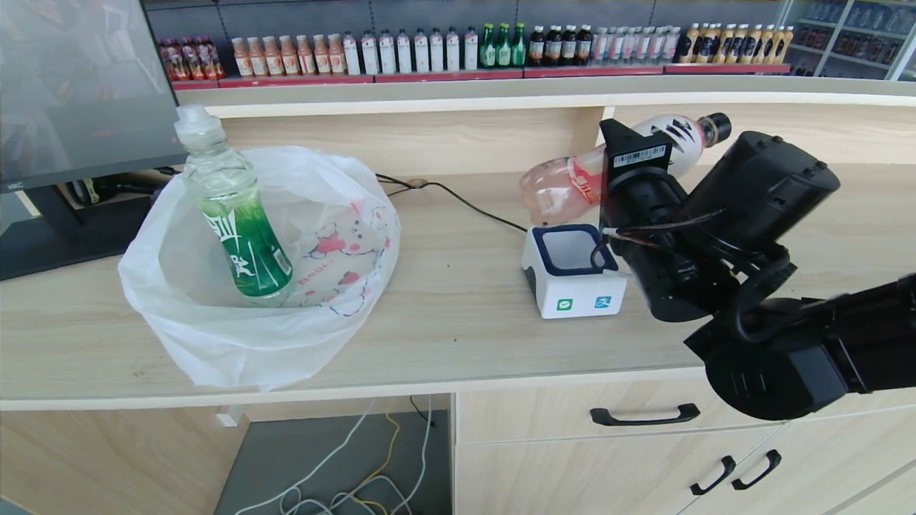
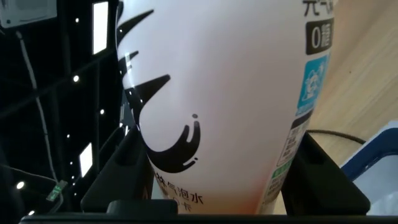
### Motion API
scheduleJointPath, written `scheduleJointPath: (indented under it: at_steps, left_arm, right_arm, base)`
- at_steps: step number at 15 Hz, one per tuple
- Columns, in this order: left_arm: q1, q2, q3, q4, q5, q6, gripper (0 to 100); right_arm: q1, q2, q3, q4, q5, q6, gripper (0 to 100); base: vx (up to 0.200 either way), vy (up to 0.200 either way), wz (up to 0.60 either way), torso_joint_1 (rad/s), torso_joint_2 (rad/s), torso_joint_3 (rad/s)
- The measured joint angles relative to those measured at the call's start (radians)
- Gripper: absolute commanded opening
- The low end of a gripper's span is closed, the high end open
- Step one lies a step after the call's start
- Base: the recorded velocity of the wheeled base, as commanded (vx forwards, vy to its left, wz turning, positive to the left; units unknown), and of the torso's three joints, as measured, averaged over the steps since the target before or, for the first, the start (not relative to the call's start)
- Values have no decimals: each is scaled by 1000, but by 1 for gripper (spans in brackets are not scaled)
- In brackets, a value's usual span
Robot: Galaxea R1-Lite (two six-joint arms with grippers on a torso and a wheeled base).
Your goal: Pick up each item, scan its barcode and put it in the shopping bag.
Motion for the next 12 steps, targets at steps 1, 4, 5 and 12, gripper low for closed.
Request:
scheduleJointPath:
  at_steps: [1,4,5,12]
  left_arm:
    - [0,0,0,0,0,0,100]
    - [-1,0,0,0,0,0,100]
    - [-1,0,0,0,0,0,100]
    - [0,0,0,0,0,0,100]
  right_arm:
    - [0,3,19,0,0,19,0]
    - [0,14,39,-1,-3,37,0]
    - [0,18,39,-3,-2,37,0]
    - [-2,36,48,-7,-3,75,0]
  base:
    - [0,0,0,0,0,0]
    - [0,0,0,0,0,0]
    - [0,0,0,0,0,0]
    - [0,0,0,0,0,0]
